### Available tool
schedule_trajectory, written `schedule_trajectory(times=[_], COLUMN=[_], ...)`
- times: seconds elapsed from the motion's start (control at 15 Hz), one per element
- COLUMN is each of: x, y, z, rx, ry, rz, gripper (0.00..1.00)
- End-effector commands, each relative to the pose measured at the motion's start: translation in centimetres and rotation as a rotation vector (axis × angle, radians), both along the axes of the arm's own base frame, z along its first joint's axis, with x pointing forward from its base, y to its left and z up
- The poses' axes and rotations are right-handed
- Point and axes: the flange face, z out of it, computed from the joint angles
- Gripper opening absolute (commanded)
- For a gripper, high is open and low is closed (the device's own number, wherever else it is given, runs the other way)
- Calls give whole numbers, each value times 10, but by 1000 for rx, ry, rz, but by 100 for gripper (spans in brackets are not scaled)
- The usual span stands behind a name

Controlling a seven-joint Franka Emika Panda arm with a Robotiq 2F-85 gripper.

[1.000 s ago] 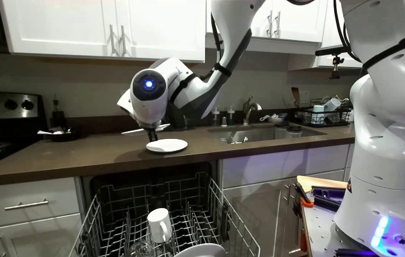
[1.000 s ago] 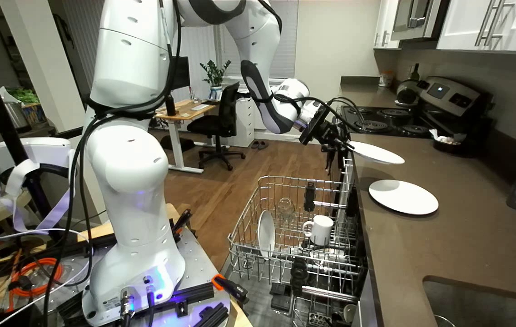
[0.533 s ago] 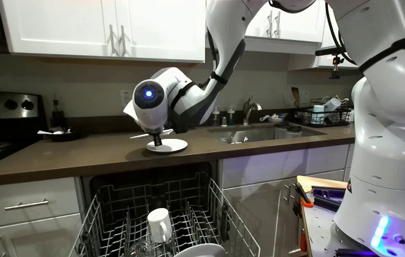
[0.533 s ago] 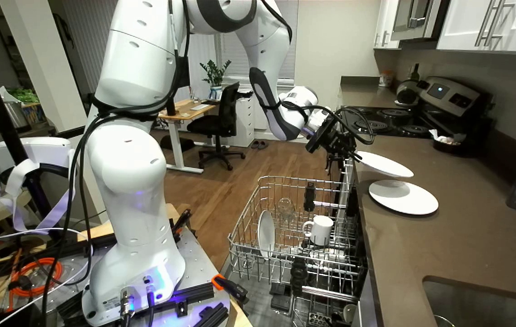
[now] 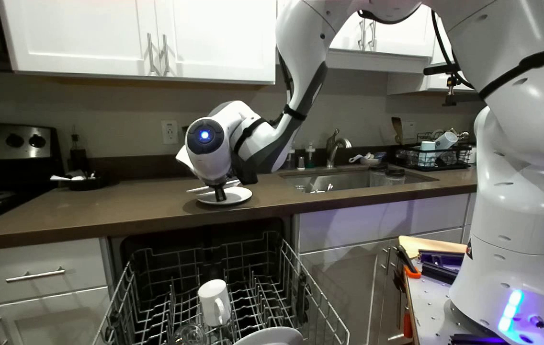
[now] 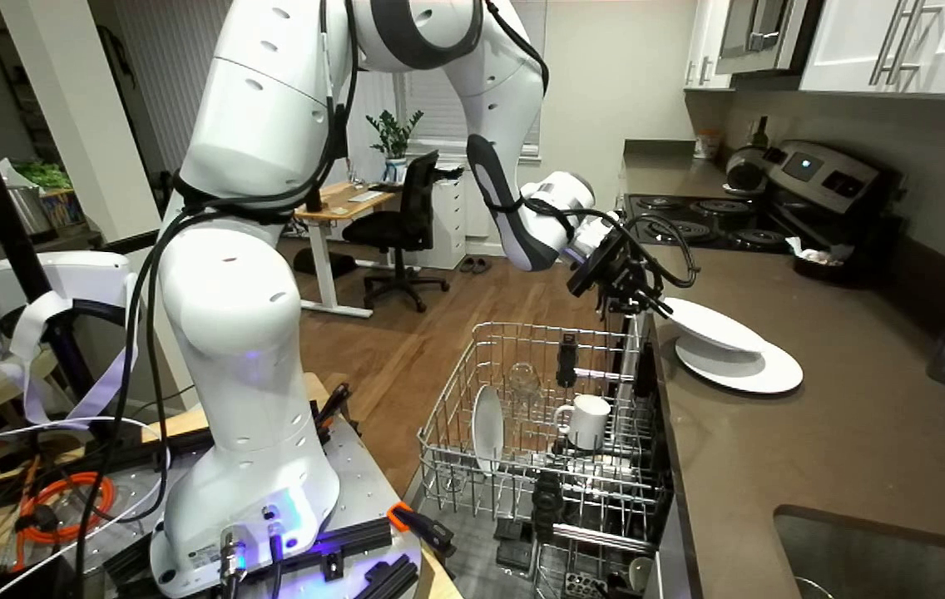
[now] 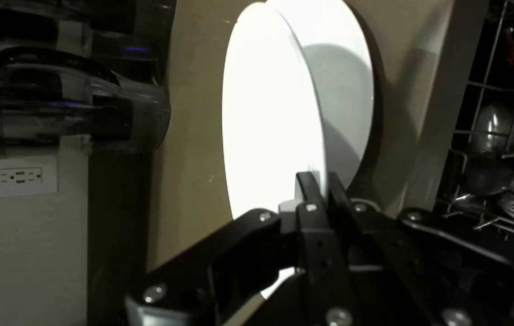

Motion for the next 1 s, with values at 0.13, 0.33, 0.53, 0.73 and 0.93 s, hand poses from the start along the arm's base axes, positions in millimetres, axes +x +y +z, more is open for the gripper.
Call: schedule_trajectory(times=[0.13,0.33,0.53,0.73,0.93], x=[3,3,4,7,9], y=[-29,-38,-45,-51,-57], z=[-6,-9,-10,-10,-9], rx=[23,20,20,21,44], ry=[-29,-54,-77,-103,-115], rz=[-58,-71,-67,-47,-39], gripper=[6,6,6,6,6])
